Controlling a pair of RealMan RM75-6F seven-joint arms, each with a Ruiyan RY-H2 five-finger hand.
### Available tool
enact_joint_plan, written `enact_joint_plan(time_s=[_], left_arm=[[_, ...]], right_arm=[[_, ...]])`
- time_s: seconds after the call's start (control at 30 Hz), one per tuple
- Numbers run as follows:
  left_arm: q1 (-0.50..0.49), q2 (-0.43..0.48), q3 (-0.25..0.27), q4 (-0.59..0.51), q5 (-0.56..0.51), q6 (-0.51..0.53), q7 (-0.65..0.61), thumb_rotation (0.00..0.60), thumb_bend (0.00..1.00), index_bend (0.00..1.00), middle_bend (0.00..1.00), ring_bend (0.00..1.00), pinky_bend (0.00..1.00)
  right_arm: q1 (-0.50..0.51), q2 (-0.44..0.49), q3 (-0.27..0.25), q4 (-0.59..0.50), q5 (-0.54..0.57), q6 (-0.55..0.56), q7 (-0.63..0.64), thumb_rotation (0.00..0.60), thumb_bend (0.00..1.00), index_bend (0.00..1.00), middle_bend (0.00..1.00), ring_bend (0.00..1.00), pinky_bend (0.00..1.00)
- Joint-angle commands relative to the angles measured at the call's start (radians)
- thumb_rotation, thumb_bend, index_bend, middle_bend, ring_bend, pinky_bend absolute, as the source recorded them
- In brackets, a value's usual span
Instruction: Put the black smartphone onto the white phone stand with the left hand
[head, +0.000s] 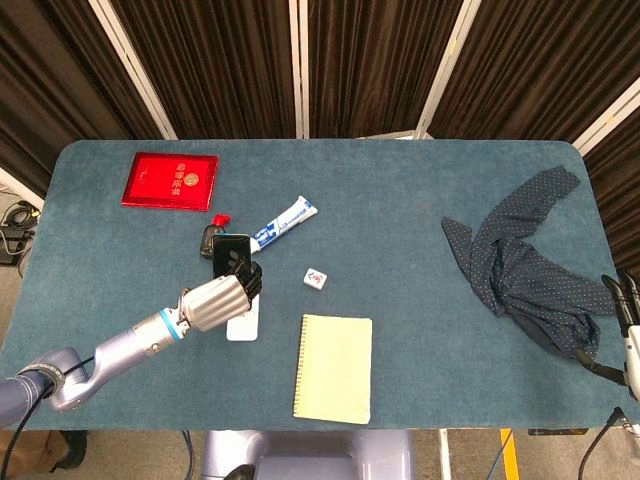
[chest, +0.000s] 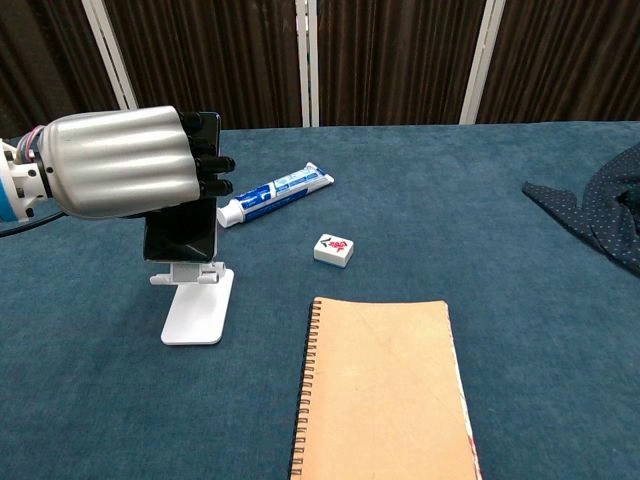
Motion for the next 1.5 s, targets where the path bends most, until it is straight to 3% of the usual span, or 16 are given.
enact_joint_plan(time_s=[0.03,0.6,0.83,1.17,1.37,1.5], left_arm=[[0.006,-0.013,0.001,0.004,0.000,0.007,0.015,0.600,0.00,0.57,0.46,0.45,0.37],[0.020,-0.042,0.010,0.013,-0.012,0.007,0.040,0.600,0.00,0.49,0.41,0.42,0.35],[0.019,-0.033,0.011,0.000,-0.018,0.000,0.034,0.600,0.00,0.27,0.20,0.20,0.28],[0.013,-0.018,0.019,-0.011,0.000,0.003,0.035,0.600,0.00,0.19,0.02,0.05,0.16],[0.015,0.009,0.014,-0.026,0.011,0.034,0.021,0.600,0.00,0.09,0.00,0.00,0.10],[0.054,0.065,-0.018,-0.086,-0.005,0.159,-0.066,0.600,0.00,0.08,0.00,0.00,0.07]], right_arm=[[-0.001,0.002,0.000,0.000,0.000,0.001,0.004,0.600,0.00,0.00,0.00,0.00,0.00],[-0.003,0.012,-0.003,-0.004,-0.002,-0.003,0.018,0.600,0.00,0.00,0.00,0.00,0.00],[-0.003,0.014,-0.003,-0.006,-0.002,-0.003,0.020,0.600,0.00,0.00,0.00,0.00,0.00],[-0.004,0.016,-0.004,-0.007,-0.003,-0.003,0.023,0.600,0.00,0.00,0.00,0.00,0.00],[-0.005,0.017,-0.005,-0.008,-0.006,-0.001,0.026,0.600,0.00,0.00,0.00,0.00,0.00],[-0.006,0.019,-0.006,-0.007,-0.008,0.001,0.031,0.600,0.00,0.00,0.00,0.00,0.00]])
